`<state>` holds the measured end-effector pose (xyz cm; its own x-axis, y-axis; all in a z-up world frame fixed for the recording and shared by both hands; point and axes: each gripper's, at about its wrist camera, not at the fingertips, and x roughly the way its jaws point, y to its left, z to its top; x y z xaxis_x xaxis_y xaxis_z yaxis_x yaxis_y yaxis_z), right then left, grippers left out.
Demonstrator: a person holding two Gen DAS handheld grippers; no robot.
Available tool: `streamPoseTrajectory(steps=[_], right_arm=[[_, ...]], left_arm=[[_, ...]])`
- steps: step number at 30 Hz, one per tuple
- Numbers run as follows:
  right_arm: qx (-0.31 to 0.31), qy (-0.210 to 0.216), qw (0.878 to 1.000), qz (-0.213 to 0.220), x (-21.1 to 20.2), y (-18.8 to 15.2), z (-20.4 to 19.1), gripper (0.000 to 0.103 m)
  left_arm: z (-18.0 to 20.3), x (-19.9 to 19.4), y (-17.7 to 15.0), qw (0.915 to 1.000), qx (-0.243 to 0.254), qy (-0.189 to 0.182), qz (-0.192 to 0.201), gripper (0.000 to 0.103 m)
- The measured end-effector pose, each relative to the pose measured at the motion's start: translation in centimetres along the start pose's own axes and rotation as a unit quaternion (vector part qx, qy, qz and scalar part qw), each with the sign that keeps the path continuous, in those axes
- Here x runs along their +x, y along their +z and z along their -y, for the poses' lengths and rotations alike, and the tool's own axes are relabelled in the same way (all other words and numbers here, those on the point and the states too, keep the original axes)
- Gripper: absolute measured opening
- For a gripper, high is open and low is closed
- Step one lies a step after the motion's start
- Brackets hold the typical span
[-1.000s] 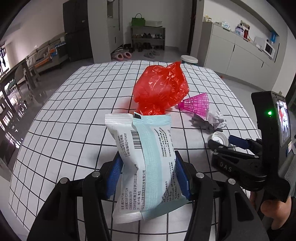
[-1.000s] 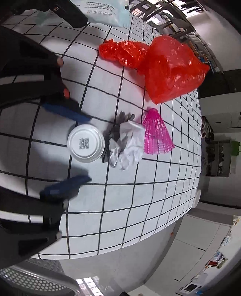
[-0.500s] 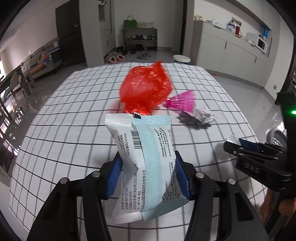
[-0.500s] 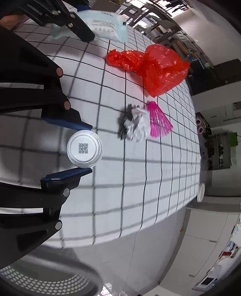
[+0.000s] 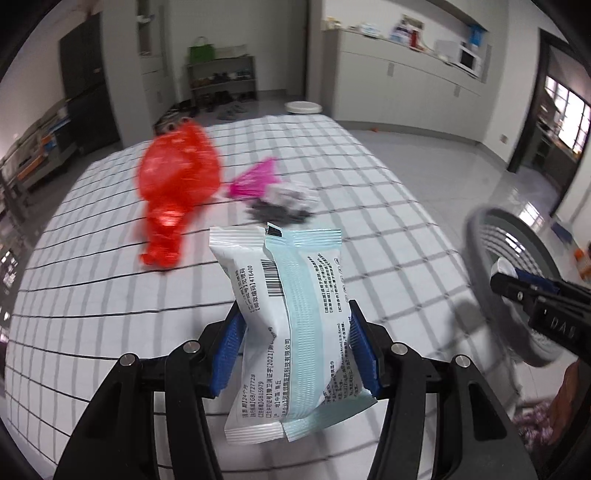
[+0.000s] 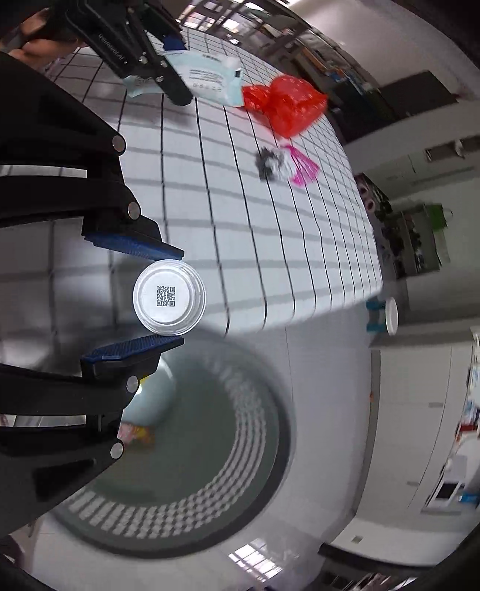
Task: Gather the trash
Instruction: 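Carry the packet and lid over the basket and open both tools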
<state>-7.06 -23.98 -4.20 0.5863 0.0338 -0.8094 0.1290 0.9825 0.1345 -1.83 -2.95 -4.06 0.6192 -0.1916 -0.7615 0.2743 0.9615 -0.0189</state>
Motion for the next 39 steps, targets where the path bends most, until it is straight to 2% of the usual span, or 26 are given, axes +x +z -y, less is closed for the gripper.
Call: streamPoseTrajectory(steps=[11, 17, 23, 28, 39], right_arm=[[0.044, -0.053, 0.998, 0.014, -3.5, -1.0, 8.9, 0.039], [0.072, -0.062, 0.995, 0.032, -4.1, -0.5, 11.9, 0.039], [0.104, -0.052, 0.993, 0.025, -3.1, -0.7, 13.9, 0.039], [0.127, -0.044, 0.991, 0.004, -1.8, -0.9, 15.4, 0.039], [0.137, -0.047, 0.989, 0.003, -1.5, -0.8, 15.8, 0.039]], left_arm=[[9.0, -0.3, 1.7, 0.9957, 0.06, -0.07, 0.009, 0.053], [13.8, 0.6, 3.5, 0.9912, 0.086, -0.1, 0.006, 0.053], [18.2, 1.5, 4.6, 0.9849, 0.124, -0.121, 0.005, 0.053], [19.6, 3.4, 4.9, 0.983, 0.129, -0.13, -0.016, 0.053], [21.1, 5.8, 5.4, 0.9818, 0.124, -0.139, -0.039, 0.054]])
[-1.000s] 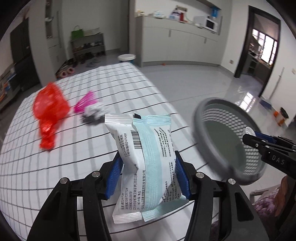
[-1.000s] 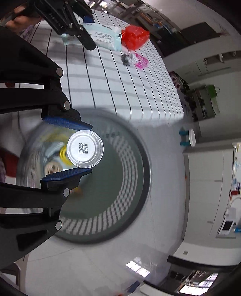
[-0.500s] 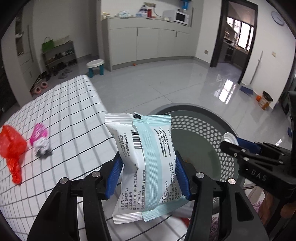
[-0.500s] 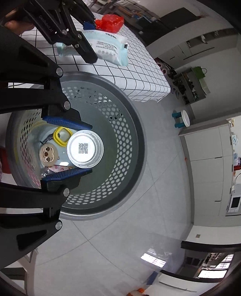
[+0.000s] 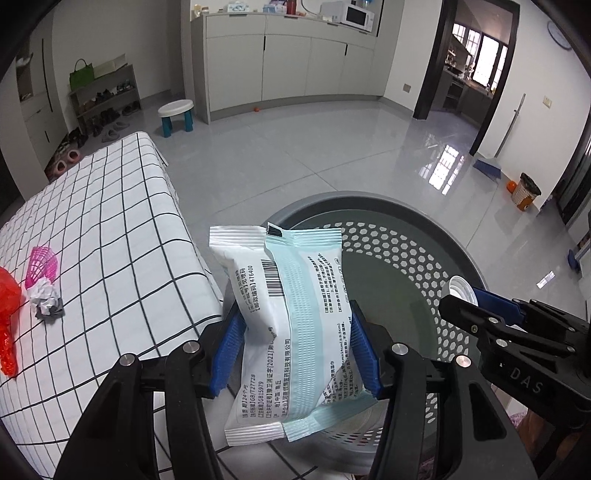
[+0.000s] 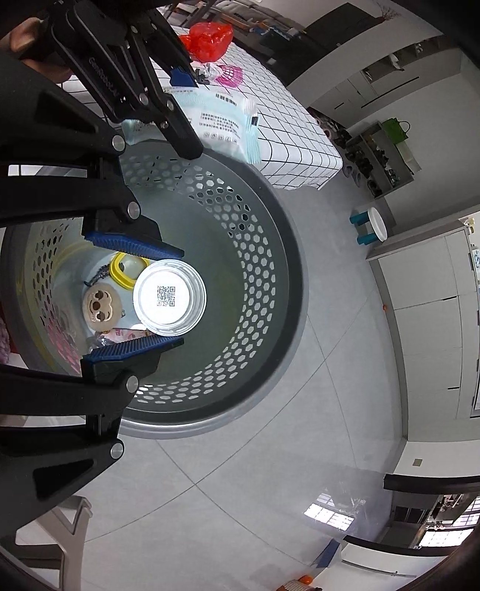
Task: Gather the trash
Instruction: 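Carry the packet and lid over the basket and open both tools, then move both open tools back over the table toward the red bag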
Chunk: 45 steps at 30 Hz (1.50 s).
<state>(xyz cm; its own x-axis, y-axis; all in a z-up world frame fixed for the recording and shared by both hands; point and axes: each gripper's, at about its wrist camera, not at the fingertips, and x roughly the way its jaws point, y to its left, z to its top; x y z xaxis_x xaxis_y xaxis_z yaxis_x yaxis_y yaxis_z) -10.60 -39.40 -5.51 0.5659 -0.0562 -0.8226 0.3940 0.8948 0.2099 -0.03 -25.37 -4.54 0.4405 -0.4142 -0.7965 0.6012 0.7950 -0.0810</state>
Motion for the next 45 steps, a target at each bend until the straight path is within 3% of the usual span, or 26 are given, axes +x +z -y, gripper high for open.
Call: streamPoseTrajectory(steps=[13, 15, 17, 45], right_arm=[[0.015, 0.0, 1.0, 0.011, -0.4, -0.1, 0.7, 0.041], [0.022, 0.003, 1.0, 0.023, -0.8, 0.0, 0.9, 0.058], [0.028, 0.007, 0.999, 0.036, -1.4, 0.1, 1.4, 0.065], [0.028, 0.02, 0.999, 0.039, -1.8, 0.0, 0.8, 0.065]], left_arm=[[0.2, 0.2, 0.1, 0.9999, 0.011, -0.003, -0.001, 0.056], [0.1, 0.0, 0.1, 0.9999, 0.011, -0.001, 0.0, 0.063], [0.0, -0.3, 0.0, 1.0, 0.01, 0.0, 0.003, 0.07], [-0.5, -2.3, -0.9, 0.9997, -0.001, 0.022, 0.01, 0.073]])
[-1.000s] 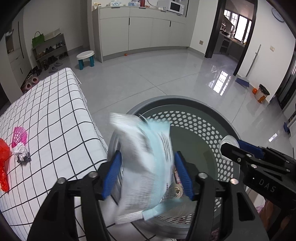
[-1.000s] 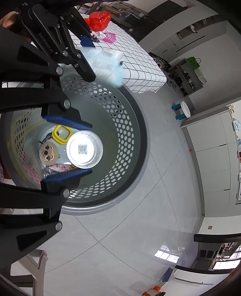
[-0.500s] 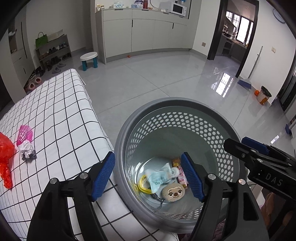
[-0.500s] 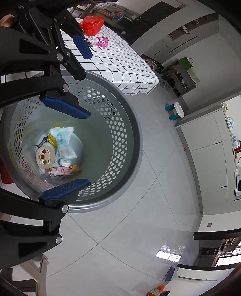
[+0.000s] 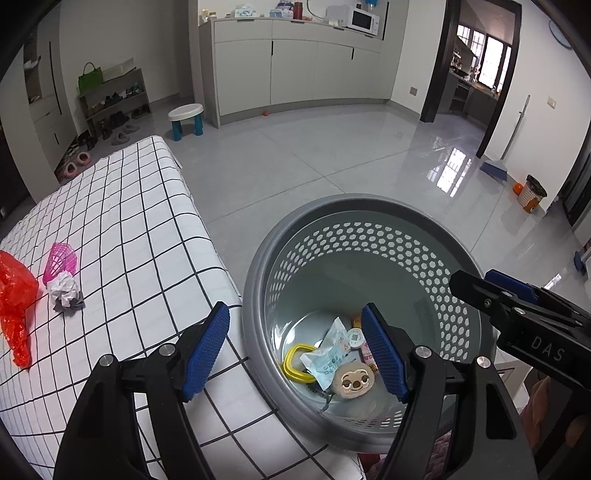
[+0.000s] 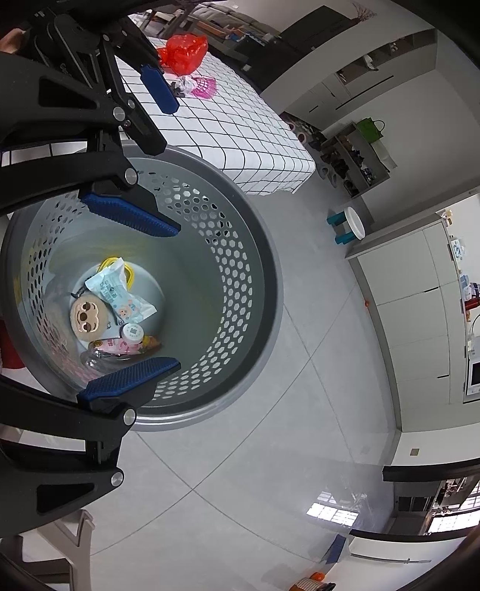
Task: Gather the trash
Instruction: 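Move both open tools back over the table toward the red bag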
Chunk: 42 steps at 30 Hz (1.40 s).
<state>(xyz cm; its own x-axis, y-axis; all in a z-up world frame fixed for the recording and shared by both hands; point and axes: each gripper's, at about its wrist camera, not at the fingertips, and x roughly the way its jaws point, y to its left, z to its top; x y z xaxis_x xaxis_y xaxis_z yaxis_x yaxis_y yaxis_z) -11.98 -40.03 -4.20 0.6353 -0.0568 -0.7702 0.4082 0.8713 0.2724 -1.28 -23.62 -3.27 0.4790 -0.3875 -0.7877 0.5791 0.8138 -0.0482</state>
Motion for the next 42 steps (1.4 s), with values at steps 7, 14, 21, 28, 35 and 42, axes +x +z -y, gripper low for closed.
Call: streamPoseTrajectory(steps=[7, 14, 21, 28, 35, 42], right_arm=[[-0.011, 0.006, 1.0, 0.005, -0.4, -0.2, -0.9, 0.065], [-0.022, 0.015, 1.0, 0.006, -0.4, -0.3, -2.3, 0.065], [-0.042, 0.027, 0.999, 0.01, -0.3, -0.6, -5.0, 0.065], [-0.067, 0.033, 0.997, 0.008, 0.0, -1.1, -8.1, 0.065], [-0.086, 0.038, 0.996, 0.003, 0.4, -1.5, -10.8, 0.065], [-0.107, 0.042, 0.993, 0.001, 0.8, -2.2, -13.4, 0.065]], left_arm=[[-0.7, -1.0, -0.5, 0.9999, -0.008, 0.007, 0.004, 0.073], [-2.4, -2.2, -0.9, 0.9994, -0.025, 0.021, 0.013, 0.073], [-4.9, -3.8, -1.7, 0.9981, -0.044, 0.037, 0.023, 0.073], [-8.5, -5.3, -3.1, 0.9954, -0.07, 0.06, 0.026, 0.073], [-11.9, -6.8, -4.5, 0.992, -0.089, 0.084, 0.031, 0.073], [-14.8, -8.1, -5.4, 0.9898, -0.094, 0.101, 0.036, 0.074]])
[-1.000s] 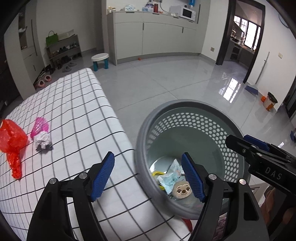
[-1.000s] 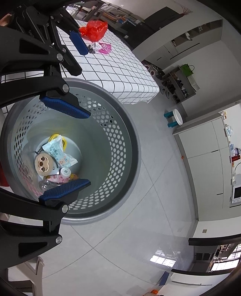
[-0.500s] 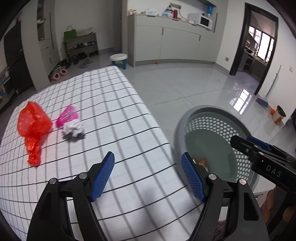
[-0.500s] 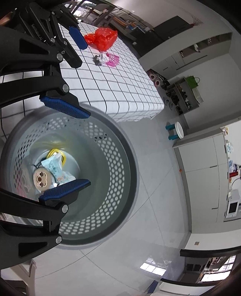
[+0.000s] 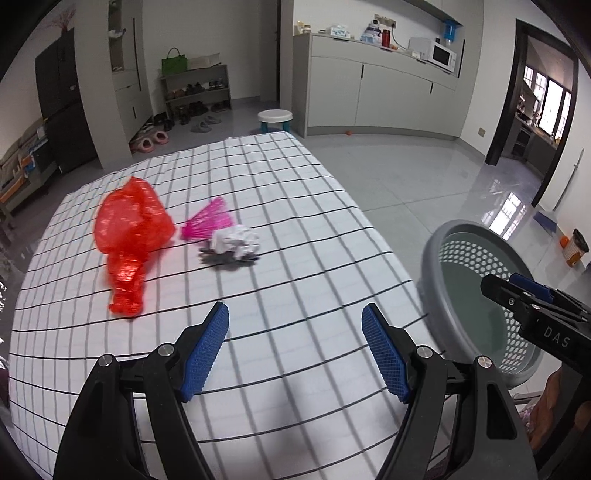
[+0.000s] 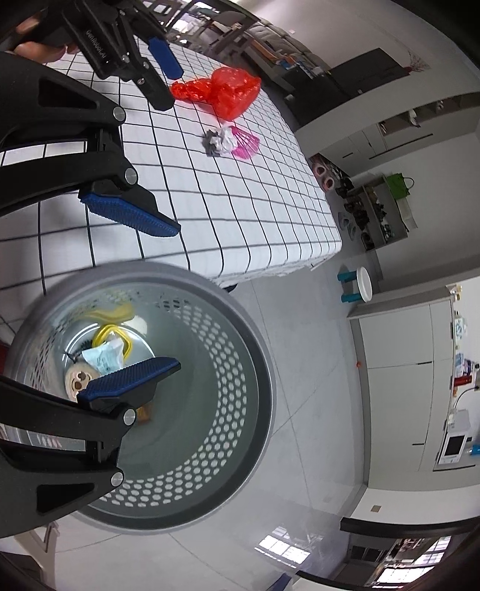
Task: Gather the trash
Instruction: 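Move both open tools back over the table toward the red bag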
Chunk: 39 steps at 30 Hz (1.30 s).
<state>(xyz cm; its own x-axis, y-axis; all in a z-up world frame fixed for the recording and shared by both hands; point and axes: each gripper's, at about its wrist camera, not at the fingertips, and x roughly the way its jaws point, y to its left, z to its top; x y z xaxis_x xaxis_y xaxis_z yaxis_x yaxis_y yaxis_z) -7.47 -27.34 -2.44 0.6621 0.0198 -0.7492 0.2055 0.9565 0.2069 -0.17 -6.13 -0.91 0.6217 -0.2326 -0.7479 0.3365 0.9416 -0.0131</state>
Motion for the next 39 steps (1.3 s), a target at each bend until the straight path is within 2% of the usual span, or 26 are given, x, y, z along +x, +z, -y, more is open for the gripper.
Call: streamPoseTrajectory(steps=[17, 28, 32, 39], right_arm=[[-0.015, 0.007, 1.0, -0.012, 1.5, -0.2, -3.9, 0.065], [-0.029, 0.01, 0.999, -0.016, 2.3, -0.1, -5.5, 0.069], [-0.035, 0.029, 0.999, -0.023, 2.8, 0.5, -6.5, 0.07], [-0.094, 0.052, 0.994, -0.028, 5.0, 1.9, -11.0, 0.07]], left_arm=[[-4.9, 0.0, 0.2, 0.9998, 0.004, 0.019, 0.001, 0.079], [-7.4, 0.6, 0.4, 0.9995, -0.018, 0.023, 0.007, 0.081], [-8.5, 0.8, 0.3, 0.9986, -0.027, 0.043, 0.01, 0.082], [-11.7, 1.9, 0.1, 0.9959, -0.049, 0.076, 0.0, 0.082]])
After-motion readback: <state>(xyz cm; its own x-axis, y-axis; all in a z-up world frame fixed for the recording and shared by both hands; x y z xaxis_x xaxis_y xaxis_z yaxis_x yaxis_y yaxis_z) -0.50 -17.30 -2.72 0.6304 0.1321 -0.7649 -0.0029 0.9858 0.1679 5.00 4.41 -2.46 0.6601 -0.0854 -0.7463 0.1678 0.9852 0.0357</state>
